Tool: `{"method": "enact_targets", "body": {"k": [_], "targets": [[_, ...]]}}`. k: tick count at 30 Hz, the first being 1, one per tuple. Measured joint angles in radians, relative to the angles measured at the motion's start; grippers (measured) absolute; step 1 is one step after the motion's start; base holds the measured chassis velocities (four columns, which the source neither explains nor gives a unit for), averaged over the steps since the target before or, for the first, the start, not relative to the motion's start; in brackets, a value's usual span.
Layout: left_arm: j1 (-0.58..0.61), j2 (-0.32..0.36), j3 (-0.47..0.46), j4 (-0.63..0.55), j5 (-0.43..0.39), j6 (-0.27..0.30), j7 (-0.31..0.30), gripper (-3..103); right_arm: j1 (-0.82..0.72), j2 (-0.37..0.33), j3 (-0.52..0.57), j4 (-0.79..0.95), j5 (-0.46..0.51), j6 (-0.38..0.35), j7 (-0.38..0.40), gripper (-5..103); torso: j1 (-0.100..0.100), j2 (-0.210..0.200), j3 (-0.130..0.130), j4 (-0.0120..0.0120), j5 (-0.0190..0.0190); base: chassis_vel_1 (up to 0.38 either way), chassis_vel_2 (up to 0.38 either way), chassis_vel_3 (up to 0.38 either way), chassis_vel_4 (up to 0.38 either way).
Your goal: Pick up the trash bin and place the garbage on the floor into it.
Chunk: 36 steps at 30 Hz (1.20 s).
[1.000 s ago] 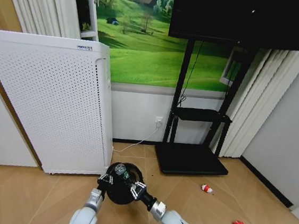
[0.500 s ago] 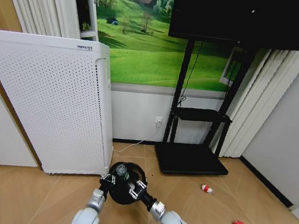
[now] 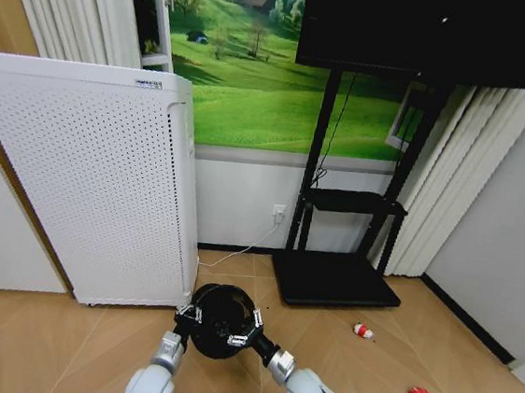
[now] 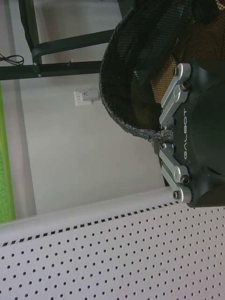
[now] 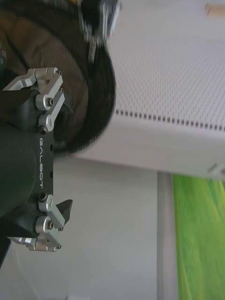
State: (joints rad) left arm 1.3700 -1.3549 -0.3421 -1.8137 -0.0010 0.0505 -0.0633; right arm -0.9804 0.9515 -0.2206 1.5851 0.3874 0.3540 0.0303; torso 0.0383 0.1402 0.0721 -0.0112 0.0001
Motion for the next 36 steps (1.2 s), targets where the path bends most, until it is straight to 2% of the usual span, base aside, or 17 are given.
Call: {"method": "enact_targets", "body": {"k": [1,5,7,8,10,11,13,14,17,18,20,24,27,31,36], "targets": [[0.005,0.000,-0.011,-0.003,0.000,-0.002,0.000,4,-0.023,-0.014,0.063,0.016,0.033,-0.034,0.020,100,0.000,0.000,0.000,-0.0001,0.0000,0.000,0.000,0.000,0.000],[0.010,0.000,-0.023,-0.006,0.000,-0.006,0.000,4,-0.047,-0.030,0.131,0.031,0.050,-0.063,0.043,100,0.000,0.000,0.000,0.0001,0.0001,0.000,0.000,0.000,0.000],[0.019,-0.006,-0.046,-0.020,0.000,-0.012,0.000,4,-0.097,-0.057,0.234,0.043,0.080,-0.096,0.060,100,0.000,0.000,0.000,-0.0004,0.0000,0.000,0.000,0.000,0.000],[0.019,-0.006,-0.046,-0.020,0.000,-0.012,0.000,4,-0.097,-0.057,0.234,0.043,0.080,-0.096,0.060,100,0.000,0.000,0.000,-0.0004,0.0000,0.000,0.000,0.000,0.000],[0.029,-0.013,-0.076,-0.037,0.000,-0.013,0.001,4,-0.140,-0.068,0.322,0.043,0.088,-0.100,0.074,100,0.000,0.000,0.000,-0.0003,-0.0001,0.000,0.000,0.000,0.000],[0.029,-0.013,-0.076,-0.037,0.000,-0.013,0.001,4,-0.140,-0.068,0.322,0.043,0.088,-0.100,0.074,100,0.000,0.000,0.000,-0.0003,-0.0001,0.000,0.000,0.000,0.000],[0.042,-0.022,-0.109,-0.057,0.000,-0.013,0.001,4,-0.182,-0.070,0.405,0.059,0.108,-0.164,0.120,100,0.000,0.000,0.000,0.0000,0.0001,0.000,0.000,0.000,0.000],[0.042,-0.022,-0.109,-0.057,0.000,-0.013,0.001,4,-0.182,-0.070,0.405,0.059,0.108,-0.164,0.120,100,0.000,0.000,0.000,0.0000,0.0001,0.000,0.000,0.000,0.000],[0.061,-0.038,-0.150,-0.088,-0.003,-0.013,0.001,4,-0.230,-0.065,0.493,0.090,0.167,-0.277,0.187,100,0.000,0.000,0.000,0.0001,0.0001,0.000,0.000,0.000,0.000],[0.061,-0.038,-0.150,-0.088,-0.003,-0.013,0.001,4,-0.230,-0.065,0.493,0.090,0.167,-0.277,0.187,100,0.000,0.000,0.000,0.0001,0.0001,0.000,0.000,0.000,0.000],[0.082,-0.047,-0.180,-0.108,-0.002,-0.014,0.000,4,-0.269,-0.059,0.552,0.113,0.199,-0.339,0.217,100,0.000,0.000,0.000,0.0001,-0.0002,0.000,0.000,0.000,0.000],[0.107,-0.056,-0.206,-0.129,-0.002,-0.017,0.000,4,-0.303,-0.049,0.586,0.119,0.197,-0.350,0.223,100,0.000,0.000,0.000,-0.0001,0.0000,0.000,0.000,0.000,0.000],[0.132,-0.065,-0.229,-0.146,-0.001,-0.026,0.000,4,-0.325,-0.034,0.598,0.119,0.186,-0.329,0.213,100,0.000,0.000,0.000,-0.0001,-0.0002,0.000,0.000,0.000,0.000],[0.150,-0.070,-0.247,-0.159,0.002,-0.035,0.000,4,-0.327,-0.021,0.585,0.102,0.175,-0.288,0.170,100,0.000,0.000,0.000,0.0000,-0.0001,0.000,0.000,0.000,0.000],[0.152,-0.070,-0.255,-0.161,0.003,-0.037,0.000,4,-0.292,-0.019,0.549,0.074,0.177,-0.289,0.166,100,0.000,0.000,0.000,0.0001,-0.0002,0.000,0.000,0.000,0.000]]}}
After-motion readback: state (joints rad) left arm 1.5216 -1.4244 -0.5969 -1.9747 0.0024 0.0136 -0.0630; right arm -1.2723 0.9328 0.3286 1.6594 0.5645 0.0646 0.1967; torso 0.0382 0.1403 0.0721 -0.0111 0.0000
